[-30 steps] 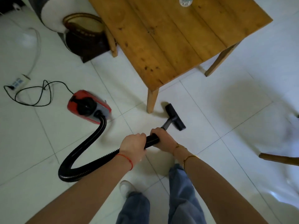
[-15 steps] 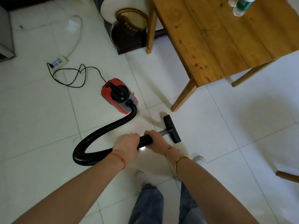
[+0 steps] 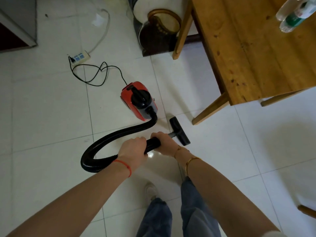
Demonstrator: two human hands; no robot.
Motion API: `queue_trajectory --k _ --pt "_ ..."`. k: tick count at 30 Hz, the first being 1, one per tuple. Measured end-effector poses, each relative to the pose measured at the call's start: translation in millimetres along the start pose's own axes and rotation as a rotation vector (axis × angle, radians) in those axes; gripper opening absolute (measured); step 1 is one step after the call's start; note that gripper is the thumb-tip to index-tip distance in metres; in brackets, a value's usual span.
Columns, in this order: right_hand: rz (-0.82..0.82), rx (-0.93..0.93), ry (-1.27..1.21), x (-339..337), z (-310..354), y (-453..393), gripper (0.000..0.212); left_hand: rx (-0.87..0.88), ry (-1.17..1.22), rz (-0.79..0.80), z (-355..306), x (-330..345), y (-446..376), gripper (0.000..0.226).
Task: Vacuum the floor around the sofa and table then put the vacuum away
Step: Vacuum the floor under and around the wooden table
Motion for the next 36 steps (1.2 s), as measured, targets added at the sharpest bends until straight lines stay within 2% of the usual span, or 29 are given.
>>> queue_trajectory --k 7,14,17,20,25,28,30,32,36 --pt "0.074 -0.088 0.067 -39.8 -9.9 -40.8 0.006 -0.111 0.096 -0.001 -4.7 -18.8 -37.5 0.021" --pt "0.205 -0.183 0.115 -89.2 -30.0 -92.8 0.004 -0.222 0.156 0.007 -18.0 -46.1 -93.1 0.026" --pt "0.256 -0.231 0.109 -116.0 -34.2 -112.3 0.013 -0.260 0.172 -0.004 -24.3 -63.0 -117.1 0.025" --pt "0.287 -0.249 0.141 -140.7 -45.2 -132.1 0.007 -0.307 0.206 0.004 -32.7 -76.4 -142.7 0.023" --pt "0.287 -0.250 0.174 -179.9 -72.6 -163.0 0.003 -0.336 0.253 -0.010 -45.4 -91.4 -193.4 0.023" --pt "0.293 -0.225 0.261 -198.6 -93.9 -178.5 0.013 -0.316 0.270 -0.035 -57.9 -96.4 -223.4 0.022" --pt "0.283 -0.199 0.300 -209.0 -108.7 -186.8 0.012 -0.307 0.280 -0.041 -66.6 -99.1 -239.3 0.024" --pt "0.253 -0.178 0.357 -217.3 -118.3 -190.0 0.011 -0.298 0.270 -0.044 -74.3 -102.2 -249.3 0.025" --pt "0.156 -0.146 0.455 -220.9 -120.6 -187.9 0.023 -0.305 0.270 -0.044 -76.9 -106.1 -250.9 0.024"
Point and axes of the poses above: each hand's wrist, its own y-axis away from the middle knuckle, its own x-axis out of the palm, z = x × y, the point moved 5 cm from there along -y, towards the middle knuckle
